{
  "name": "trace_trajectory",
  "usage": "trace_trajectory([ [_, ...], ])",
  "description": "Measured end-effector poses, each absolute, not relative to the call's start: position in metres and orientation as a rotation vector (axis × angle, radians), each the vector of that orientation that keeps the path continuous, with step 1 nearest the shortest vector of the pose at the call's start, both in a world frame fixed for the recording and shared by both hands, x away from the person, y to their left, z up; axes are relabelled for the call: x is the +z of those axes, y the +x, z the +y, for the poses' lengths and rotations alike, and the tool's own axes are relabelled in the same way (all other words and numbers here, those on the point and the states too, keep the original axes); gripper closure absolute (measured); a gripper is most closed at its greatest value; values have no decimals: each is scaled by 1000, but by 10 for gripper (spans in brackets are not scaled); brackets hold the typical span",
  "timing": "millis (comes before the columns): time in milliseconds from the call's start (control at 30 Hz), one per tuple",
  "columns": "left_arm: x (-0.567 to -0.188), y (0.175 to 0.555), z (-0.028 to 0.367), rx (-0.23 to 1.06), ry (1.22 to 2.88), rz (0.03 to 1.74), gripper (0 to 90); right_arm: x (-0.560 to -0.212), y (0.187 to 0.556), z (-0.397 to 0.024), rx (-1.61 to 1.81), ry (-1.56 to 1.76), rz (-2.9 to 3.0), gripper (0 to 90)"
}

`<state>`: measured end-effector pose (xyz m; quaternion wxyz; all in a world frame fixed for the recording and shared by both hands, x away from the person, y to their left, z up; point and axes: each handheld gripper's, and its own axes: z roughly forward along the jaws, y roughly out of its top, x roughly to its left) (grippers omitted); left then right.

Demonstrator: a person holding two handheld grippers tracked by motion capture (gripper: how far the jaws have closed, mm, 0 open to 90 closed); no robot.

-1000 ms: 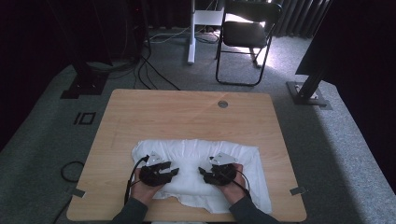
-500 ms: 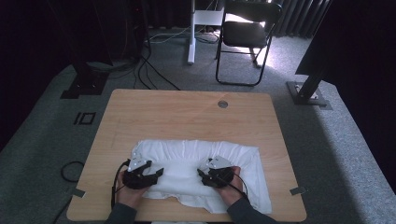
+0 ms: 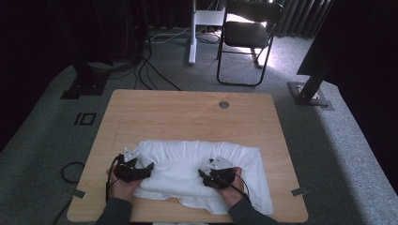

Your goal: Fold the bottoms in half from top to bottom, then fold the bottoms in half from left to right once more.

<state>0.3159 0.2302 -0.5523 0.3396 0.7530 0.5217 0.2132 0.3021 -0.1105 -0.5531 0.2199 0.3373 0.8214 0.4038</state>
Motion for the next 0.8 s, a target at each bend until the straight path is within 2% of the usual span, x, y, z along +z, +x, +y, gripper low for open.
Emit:
trace_trajectory([
  [333, -557, 320, 234, 522, 1962, 1380, 101, -553, 302, -111, 1118, 929, 2269, 365],
  [467, -558, 320, 233, 539, 1966, 1397, 72, -554, 301, -110, 1118, 928, 2267, 365],
  [533, -559, 321, 233, 552, 1969, 1410, 25, -554, 301, -110, 1117, 928, 2266, 365],
  [800, -559, 321, 234, 571, 1971, 1440, 0, -554, 301, -111, 1119, 928, 2266, 365],
])
